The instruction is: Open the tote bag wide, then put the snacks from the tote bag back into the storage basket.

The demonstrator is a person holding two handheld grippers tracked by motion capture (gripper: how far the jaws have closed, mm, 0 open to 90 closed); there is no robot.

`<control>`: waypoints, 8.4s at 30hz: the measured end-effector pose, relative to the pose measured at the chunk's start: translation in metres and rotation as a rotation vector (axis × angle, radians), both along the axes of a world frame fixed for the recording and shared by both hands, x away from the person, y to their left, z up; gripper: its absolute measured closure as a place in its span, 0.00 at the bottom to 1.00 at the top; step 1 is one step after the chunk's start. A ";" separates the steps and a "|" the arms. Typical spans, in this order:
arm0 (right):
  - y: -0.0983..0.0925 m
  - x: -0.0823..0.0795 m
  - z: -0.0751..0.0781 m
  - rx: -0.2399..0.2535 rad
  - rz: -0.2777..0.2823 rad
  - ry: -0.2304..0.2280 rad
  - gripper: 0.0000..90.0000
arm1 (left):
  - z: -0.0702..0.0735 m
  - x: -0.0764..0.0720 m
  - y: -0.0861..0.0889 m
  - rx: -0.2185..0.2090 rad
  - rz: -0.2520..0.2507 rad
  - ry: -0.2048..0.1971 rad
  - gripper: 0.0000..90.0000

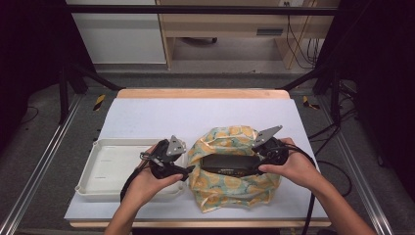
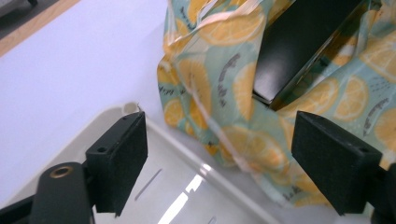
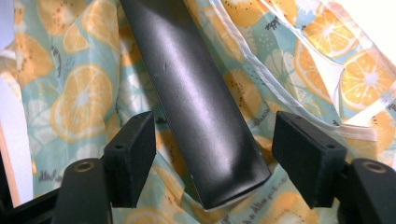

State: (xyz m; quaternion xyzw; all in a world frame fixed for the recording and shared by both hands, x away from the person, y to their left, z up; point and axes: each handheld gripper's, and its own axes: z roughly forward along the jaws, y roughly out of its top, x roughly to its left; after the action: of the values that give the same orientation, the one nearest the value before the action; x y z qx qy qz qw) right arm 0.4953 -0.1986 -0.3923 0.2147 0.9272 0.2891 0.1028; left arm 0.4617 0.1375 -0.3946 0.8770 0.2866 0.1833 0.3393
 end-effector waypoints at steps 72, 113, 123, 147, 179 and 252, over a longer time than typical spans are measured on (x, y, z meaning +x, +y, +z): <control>0.008 0.001 0.001 -0.310 0.346 -0.031 0.48 | -0.013 0.000 0.046 0.016 0.054 0.087 0.18; -0.023 -0.013 0.047 -0.146 0.248 -0.119 0.48 | 0.047 0.036 0.038 0.216 -0.207 0.162 0.19; -0.014 -0.007 0.048 -0.165 0.253 -0.101 0.48 | 0.064 0.029 0.035 0.270 -0.276 0.118 0.13; 0.020 -0.011 0.052 -0.198 0.305 -0.075 0.48 | 0.088 0.012 -0.004 0.418 -0.409 0.068 0.09; 0.067 -0.019 0.058 -0.193 0.400 -0.055 0.48 | 0.074 0.016 -0.055 0.611 -0.553 0.159 0.16; -0.016 -0.045 0.058 0.124 0.075 -0.192 0.08 | 0.073 0.022 -0.044 0.690 -0.563 0.193 0.48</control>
State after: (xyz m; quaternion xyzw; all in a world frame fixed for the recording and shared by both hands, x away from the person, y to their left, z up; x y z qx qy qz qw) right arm 0.4502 -0.2143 -0.3342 0.1574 0.9008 0.3687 0.1667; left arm 0.4837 0.0935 -0.3214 0.9956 -0.0104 0.0860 0.0356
